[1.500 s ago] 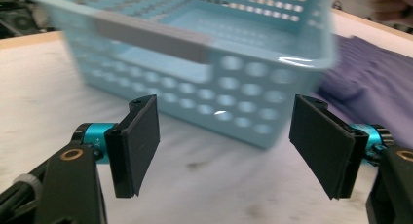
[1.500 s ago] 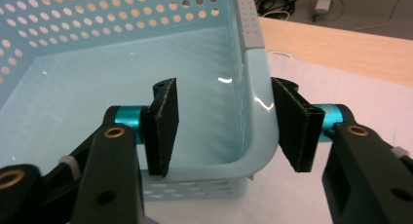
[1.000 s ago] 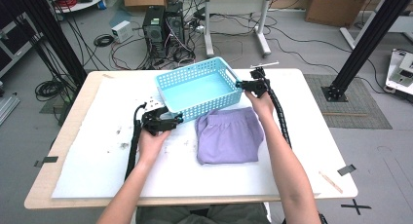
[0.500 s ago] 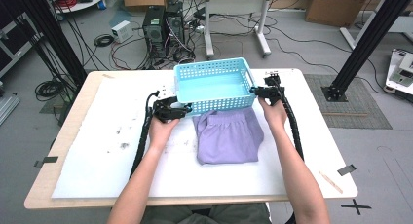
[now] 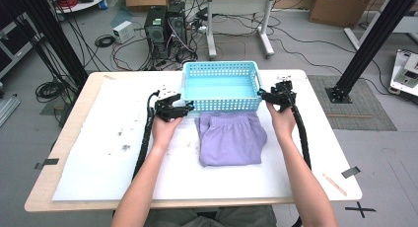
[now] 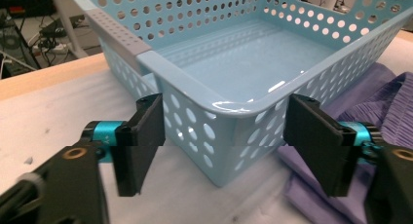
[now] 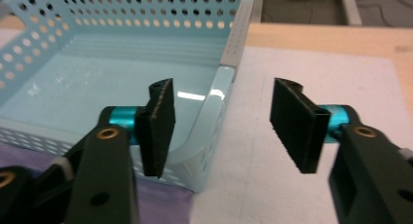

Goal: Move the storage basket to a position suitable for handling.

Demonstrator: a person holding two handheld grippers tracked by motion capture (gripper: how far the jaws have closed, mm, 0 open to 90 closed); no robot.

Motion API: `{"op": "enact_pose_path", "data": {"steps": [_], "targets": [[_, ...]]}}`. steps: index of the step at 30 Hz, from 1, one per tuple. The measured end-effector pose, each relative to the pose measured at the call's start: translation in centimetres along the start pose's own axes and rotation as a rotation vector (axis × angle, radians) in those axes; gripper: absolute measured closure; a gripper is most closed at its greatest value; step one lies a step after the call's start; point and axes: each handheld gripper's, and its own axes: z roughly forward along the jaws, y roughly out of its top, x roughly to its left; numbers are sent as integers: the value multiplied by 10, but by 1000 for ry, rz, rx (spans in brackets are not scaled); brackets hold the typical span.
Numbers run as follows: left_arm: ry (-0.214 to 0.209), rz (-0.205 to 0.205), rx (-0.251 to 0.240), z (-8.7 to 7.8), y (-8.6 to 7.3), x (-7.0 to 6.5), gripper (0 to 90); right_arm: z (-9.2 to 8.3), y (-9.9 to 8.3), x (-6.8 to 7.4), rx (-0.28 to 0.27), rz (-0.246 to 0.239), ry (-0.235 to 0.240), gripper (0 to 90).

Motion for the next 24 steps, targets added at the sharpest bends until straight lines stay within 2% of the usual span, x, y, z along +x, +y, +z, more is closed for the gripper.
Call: {"op": "enact_pose_path", "data": {"steps": [1, 3, 7, 8, 11, 13, 15, 18, 20, 24], "targets": [[-4, -3, 4, -3, 1, -1, 267, -7, -1, 0, -21, -7, 2, 408], [-2, 25, 10, -11, 3, -6, 265, -22, -5, 0, -63, -28, 5, 398], [-4, 72, -40, -32, 1, -22, 266, -50, -16, 6, -126, -82, 5, 387], [-8, 78, -49, -37, 0, -26, 265, -56, -20, 7, -135, -90, 9, 388], [-31, 80, -64, -50, -5, -40, 265, -67, -30, 10, -112, -105, 27, 376], [-45, 85, -46, -57, -10, -51, 266, -76, -41, 12, -125, -104, 30, 376], [-55, 78, -35, -63, -14, -60, 265, -83, -52, 15, -128, -103, 34, 374], [-95, 68, -42, -75, -23, -77, 278, -93, -65, 21, -110, -108, 39, 364], [-101, 57, -33, -81, -30, -86, 278, -102, -77, 26, -108, -110, 51, 383], [-113, 2, -6, -91, -44, -99, 284, -116, -97, 35, -116, -103, 71, 399]]}}
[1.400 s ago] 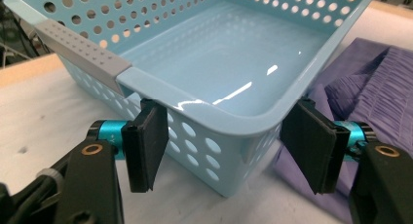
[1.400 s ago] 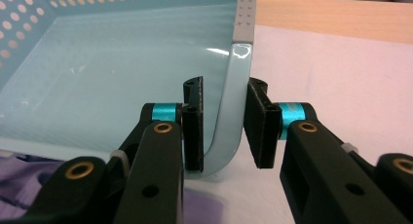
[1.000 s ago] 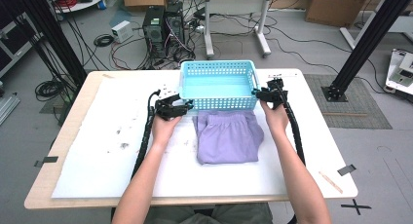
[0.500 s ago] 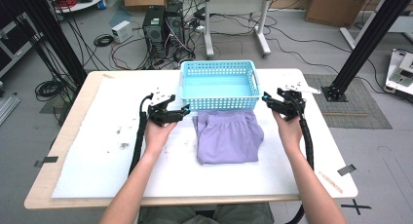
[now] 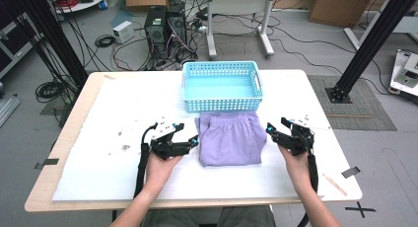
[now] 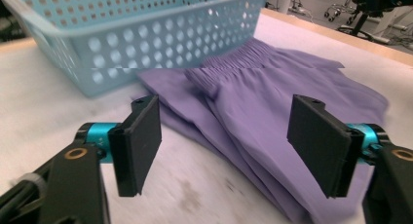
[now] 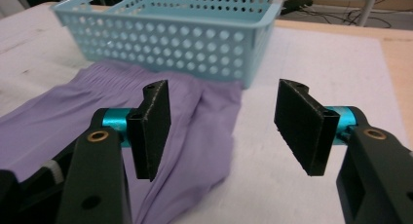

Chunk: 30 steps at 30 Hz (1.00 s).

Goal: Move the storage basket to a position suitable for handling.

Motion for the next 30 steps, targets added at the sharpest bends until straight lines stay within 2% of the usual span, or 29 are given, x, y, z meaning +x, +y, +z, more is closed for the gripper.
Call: {"op": "enact_pose_path", "data": {"steps": [3, 5, 9, 11, 12, 14, 16, 18, 19, 21, 22, 23, 24, 25, 27, 30], "targets": [[-32, -59, 53, -3, -9, -5, 297, -10, -14, 10, 18, -20, -9, 411], [-43, -81, 88, -3, -15, -10, 296, -14, -22, 14, 36, -11, 3, 436], [-53, -93, 144, -1, -24, -24, 296, -21, -35, 21, 70, 4, 25, 448], [-46, -78, 179, 0, -26, -31, 297, -22, -40, 24, 89, 18, 41, 475], [-48, -83, 191, 1, -26, -34, 305, -23, -42, 26, 105, 23, 49, 490], [-70, -118, 200, 2, -26, -38, 358, -22, -45, 29, 131, 40, 55, 509], [-59, -108, 231, 5, -27, -43, 365, -20, -47, 33, 170, 60, 64, 533], [-48, -91, 259, 8, -27, -46, 413, -17, -49, 35, 206, 64, 69, 549], [-52, -98, 275, 9, -27, -48, 412, -16, -50, 38, 227, 69, 66, 548], [-42, -82, 306, 12, -27, -52, 432, -12, -53, 42, 271, 66, 66, 548], [-28, -63, 311, 12, -27, -53, 440, -10, -54, 45, 283, 53, 62, 548], [-23, -65, 308, 13, -26, -54, 452, -8, -55, 47, 298, 41, 65, 551], [-17, -68, 309, 13, -26, -54, 467, -5, -55, 49, 320, 28, 69, 578], [-17, -69, 306, 14, -26, -53, 502, -4, -55, 51, 334, 11, 70, 643], [-17, -63, 312, 14, -25, -52, 581, -2, -54, 53, 342, -10, 70, 709], [-26, -39, 321, 16, -24, -52, 720, -2, -54, 53, 347, 1, 89, 815]]}}
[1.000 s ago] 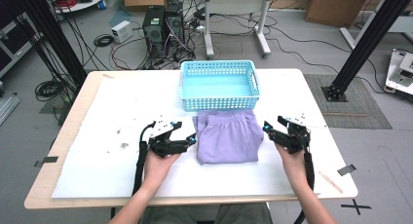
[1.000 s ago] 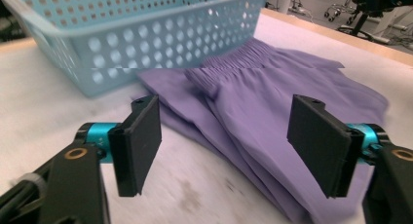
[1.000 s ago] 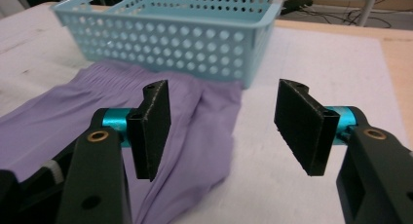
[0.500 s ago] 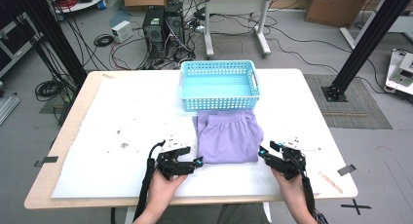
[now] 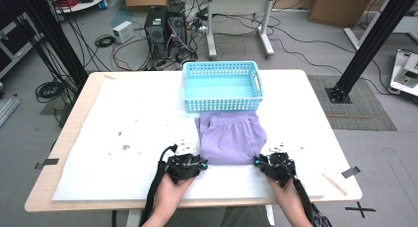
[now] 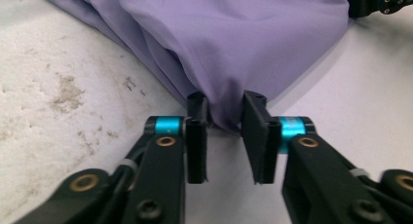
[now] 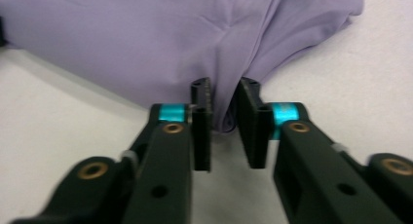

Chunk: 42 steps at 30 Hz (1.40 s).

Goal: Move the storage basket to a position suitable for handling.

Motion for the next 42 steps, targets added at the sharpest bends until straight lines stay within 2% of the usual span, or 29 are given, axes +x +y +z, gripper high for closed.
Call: {"op": "enact_pose_path", "data": {"steps": [4, 8, 12, 13, 14, 15, 16, 17, 18, 20, 21, 23, 24, 25, 26, 27, 29, 30, 32, 33, 35, 37, 39, 40, 42], "targets": [[-3, 20, -9, -5, -1, 0, 865, -1, -1, 2, -6, -12, 4, 860], [1, 29, -26, -19, -5, 3, 887, -5, -3, 3, -5, -2, 26, 868], [13, 27, -41, -28, -10, 4, 879, -8, -6, 6, -7, -15, 20, 862], [22, 13, -45, -29, -10, 4, 792, -8, -6, 7, -8, -12, 17, 851], [12, 4, -49, -29, -11, 4, 654, -9, -6, 6, -14, -12, 14, 844], [-3, 4, -46, -28, -11, 4, 593, -10, -7, 5, -19, -10, 12, 822], [-10, 1, -47, -26, -11, 3, 553, -11, -7, 5, -26, -1, 7, 765], [-14, -4, -49, -24, -10, 3, 475, -12, -7, 4, -31, 9, -3, 710], [-18, -15, -38, -19, -8, 2, 437, -12, -7, 4, -38, 18, -10, 671], [-38, -47, -34, -12, -4, 2, 432, -10, -5, 3, -49, 53, -15, 550], [-45, -69, -30, -8, -2, 3, 429, -8, -5, 3, -47, 62, -14, 533], [-50, -105, -9, -2, 0, 4, 443, -3, -4, 2, -24, 63, -10, 555], [-49, -117, -13, 0, 0, 4, 475, -3, -3, 3, -19, 53, -17, 612], [-49, -119, -17, 0, 0, 4, 515, -3, -3, 3, -13, 51, 5, 685], [-61, -117, -13, 1, 0, 4, 578, -2, -3, 3, -8, 47, 9, 699], [-65, -121, -14, 0, 0, 5, 599, -2, -3, 4, -8, 40, 2, 734], [-55, -129, -35, -3, 1, 5, 583, -3, -4, 5, -4, 36, 12, 770], [-35, -137, -58, -7, 1, 7, 549, -4, -5, 4, -5, 34, 15, 770], [-35, -156, -98, -13, 1, 10, 540, -5, -6, 3, -5, 38, 19, 758], [-46, -171, -99, -14, 1, 11, 538, -6, -6, 3, -6, 43, 18, 742], [-55, -187, -73, -11, 1, 12, 513, -6, -6, 1, -9, 39, 14, 705], [-44, -193, -32, -3, 0, 10, 494, -5, -6, 2, -10, 40, 14, 666], [-22, -184, -32, 0, 0, 8, 510, -5, -6, 2, -8, 38, 12, 665], [-18, -183, -30, 0, 0, 7, 526, -5, -6, 2, -7, 38, 10, 685], [8, -156, -28, 2, 0, 2, 598, -5, -6, 2, -3, 30, 9, 756]]}}
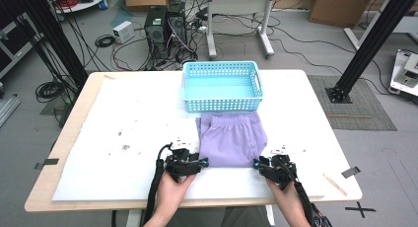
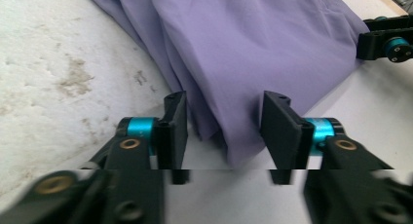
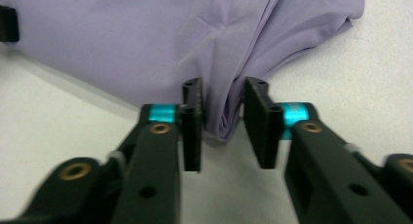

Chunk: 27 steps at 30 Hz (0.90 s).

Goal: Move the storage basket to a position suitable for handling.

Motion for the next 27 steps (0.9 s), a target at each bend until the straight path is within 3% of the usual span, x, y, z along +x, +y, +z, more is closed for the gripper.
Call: {"op": "enact_pose_path", "data": {"steps": [2, 4, 5, 9, 16, 22, 27], "targets": [[-4, 17, 12, 1, 0, -3, 724, 0, 0, 0, 8, -7, 29, 834], [-18, 25, 22, 2, 0, -5, 829, 0, 0, 2, 7, -18, 29, 865], [-14, 34, 22, 1, 0, -6, 840, -1, 0, 2, 9, -21, 26, 869], [-22, 52, 19, -5, -2, -7, 854, -4, -2, 4, 5, -10, 39, 874], [-24, 91, 23, -27, -16, -15, 852, -16, -13, 19, 9, -50, 73, 874], [-28, 153, 43, -39, -28, -26, 850, -30, -29, 30, 14, -71, 95, 874], [-32, 159, 42, -48, -36, -31, 850, -39, -39, 38, 12, -87, 110, 873]]}}
